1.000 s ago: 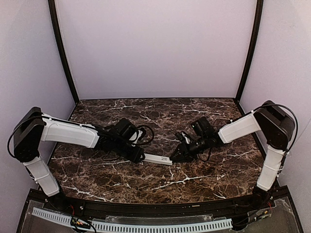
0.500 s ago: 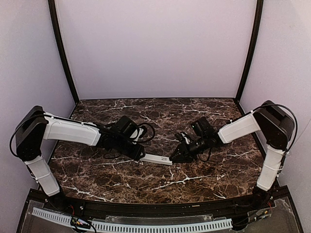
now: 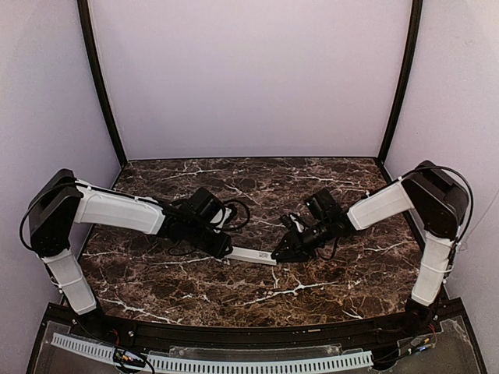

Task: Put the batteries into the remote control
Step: Press the battery cover on the remote control.

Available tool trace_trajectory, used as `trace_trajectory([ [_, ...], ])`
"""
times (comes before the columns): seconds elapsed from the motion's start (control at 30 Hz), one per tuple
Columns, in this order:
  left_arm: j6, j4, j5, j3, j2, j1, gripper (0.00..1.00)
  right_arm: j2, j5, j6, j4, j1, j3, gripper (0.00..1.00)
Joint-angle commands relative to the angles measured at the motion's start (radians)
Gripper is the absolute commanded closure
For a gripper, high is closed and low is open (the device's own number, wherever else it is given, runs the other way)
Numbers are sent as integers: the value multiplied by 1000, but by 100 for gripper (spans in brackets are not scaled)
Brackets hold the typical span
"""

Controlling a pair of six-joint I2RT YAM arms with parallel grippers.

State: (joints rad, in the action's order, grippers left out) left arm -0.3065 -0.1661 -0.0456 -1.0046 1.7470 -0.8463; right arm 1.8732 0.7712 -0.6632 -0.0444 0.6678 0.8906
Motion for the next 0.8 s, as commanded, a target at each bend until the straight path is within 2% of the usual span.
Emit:
trace_trajectory([
  [0.0,13,-7,-11,-28,16,4,70,21,10,11,15,6,28,66],
  [0.47,12,-11,-37,-29,39,3,78,31,7,20,24,6,39,68],
  [0.77,5,-36,-4,-34,37,3,73,38,2,23,27,4,39,69],
])
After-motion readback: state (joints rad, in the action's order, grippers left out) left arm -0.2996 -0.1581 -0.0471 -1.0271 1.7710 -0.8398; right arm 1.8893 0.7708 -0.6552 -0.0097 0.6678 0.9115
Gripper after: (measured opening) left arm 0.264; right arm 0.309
